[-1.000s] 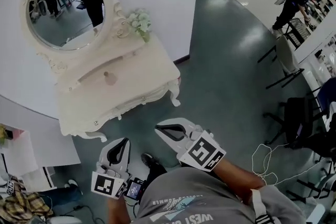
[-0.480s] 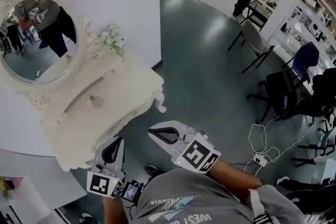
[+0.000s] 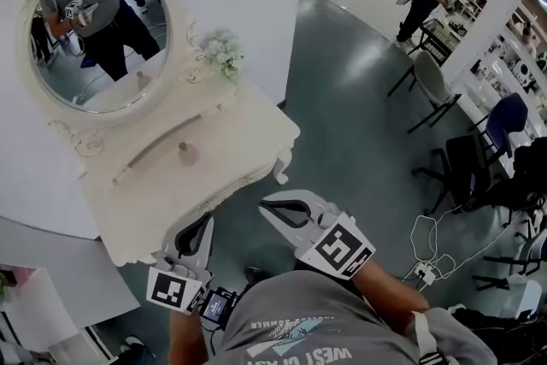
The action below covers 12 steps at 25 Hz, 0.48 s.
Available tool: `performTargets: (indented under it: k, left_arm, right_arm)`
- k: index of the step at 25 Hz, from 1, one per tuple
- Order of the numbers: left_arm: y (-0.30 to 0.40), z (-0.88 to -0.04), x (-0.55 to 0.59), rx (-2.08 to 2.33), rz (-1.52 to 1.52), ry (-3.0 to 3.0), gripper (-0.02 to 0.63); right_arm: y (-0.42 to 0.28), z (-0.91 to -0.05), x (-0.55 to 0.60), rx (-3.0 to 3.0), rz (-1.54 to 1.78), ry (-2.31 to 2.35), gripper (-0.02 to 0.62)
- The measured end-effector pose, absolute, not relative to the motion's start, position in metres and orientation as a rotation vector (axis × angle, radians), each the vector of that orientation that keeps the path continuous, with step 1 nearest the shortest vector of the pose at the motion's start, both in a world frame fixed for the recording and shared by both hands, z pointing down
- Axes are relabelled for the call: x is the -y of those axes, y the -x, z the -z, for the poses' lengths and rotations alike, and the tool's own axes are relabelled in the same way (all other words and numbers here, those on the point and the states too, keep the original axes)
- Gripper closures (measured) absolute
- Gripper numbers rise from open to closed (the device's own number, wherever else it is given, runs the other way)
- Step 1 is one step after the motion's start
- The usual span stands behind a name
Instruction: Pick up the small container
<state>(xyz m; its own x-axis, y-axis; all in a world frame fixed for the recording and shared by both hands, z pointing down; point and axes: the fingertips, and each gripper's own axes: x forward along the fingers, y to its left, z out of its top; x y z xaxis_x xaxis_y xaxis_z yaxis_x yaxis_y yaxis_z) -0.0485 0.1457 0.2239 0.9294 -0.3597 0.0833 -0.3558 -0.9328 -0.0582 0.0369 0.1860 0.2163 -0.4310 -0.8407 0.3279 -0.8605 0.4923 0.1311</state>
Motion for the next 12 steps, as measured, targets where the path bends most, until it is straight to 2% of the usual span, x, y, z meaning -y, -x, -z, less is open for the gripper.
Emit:
performTargets:
  k: [12]
  left_arm:
    - [0.115, -0.232, -0.089, -1.015, 0.214, 2.952, 0.603]
  right_arm:
    - [0.003, -0.222, -0.095, 2.566, -0.027, -1.122, 0.594]
